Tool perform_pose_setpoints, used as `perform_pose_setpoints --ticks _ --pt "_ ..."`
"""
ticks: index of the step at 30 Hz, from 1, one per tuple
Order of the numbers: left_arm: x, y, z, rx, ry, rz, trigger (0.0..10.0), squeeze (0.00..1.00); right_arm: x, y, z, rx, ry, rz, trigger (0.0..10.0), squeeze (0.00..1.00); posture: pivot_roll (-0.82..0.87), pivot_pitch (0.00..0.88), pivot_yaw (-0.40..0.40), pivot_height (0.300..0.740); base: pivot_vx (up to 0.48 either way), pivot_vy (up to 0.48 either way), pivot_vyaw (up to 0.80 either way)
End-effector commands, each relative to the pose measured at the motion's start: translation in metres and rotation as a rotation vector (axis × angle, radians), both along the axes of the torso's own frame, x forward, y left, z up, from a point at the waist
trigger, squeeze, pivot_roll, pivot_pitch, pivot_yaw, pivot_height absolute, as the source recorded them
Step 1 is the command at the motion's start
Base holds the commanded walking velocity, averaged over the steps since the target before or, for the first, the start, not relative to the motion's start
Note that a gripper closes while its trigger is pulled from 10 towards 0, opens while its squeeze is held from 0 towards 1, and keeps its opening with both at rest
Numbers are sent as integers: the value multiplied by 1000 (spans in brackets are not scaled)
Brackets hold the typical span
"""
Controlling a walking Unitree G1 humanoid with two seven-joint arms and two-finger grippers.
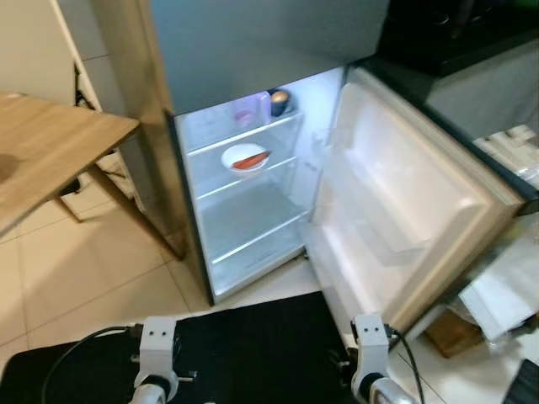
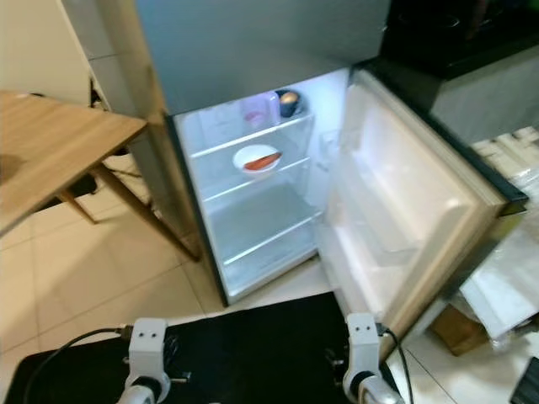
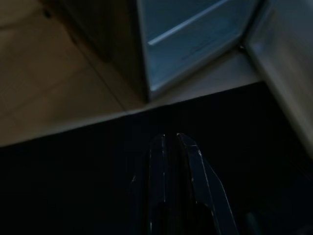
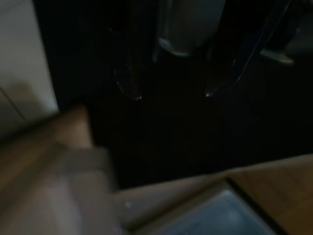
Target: Restocking fridge
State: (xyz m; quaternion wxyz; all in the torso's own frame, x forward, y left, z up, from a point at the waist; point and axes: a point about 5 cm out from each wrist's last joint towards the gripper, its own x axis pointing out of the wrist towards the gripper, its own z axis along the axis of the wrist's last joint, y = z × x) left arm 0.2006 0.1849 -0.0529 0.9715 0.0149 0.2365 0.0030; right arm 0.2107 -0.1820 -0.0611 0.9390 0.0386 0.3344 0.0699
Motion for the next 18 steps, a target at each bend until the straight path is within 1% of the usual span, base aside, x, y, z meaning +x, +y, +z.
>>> perform_pose_setpoints --ticks 1,15,16,17,18 --pt "-2 -1 -2 -17 17 15 10000 0 -3 3 -3 9 17 -2 10000 0 -100 117 0 716 0 0 0" --pt "-6 -1 -4 -35 17 26 10000 0 -1 2 -1 13 4 -10 10000 0 -100 126 -7 716 0 0 0" --pt "-5 -3 -1 -44 -18 -10 10000 0 4 -1 2 12 -14 -38 10000 0 -99 129 -8 716 0 0 0" --pt "-5 -3 -1 -44 -18 -10 10000 0 4 -1 2 12 -14 -38 10000 0 -99 129 -8 716 0 0 0" --pt "-4 -8 4 -30 -69 -115 10000 0 11 -7 7 -5 -37 -65 10000 0 -101 128 -9 716 0 0 0"
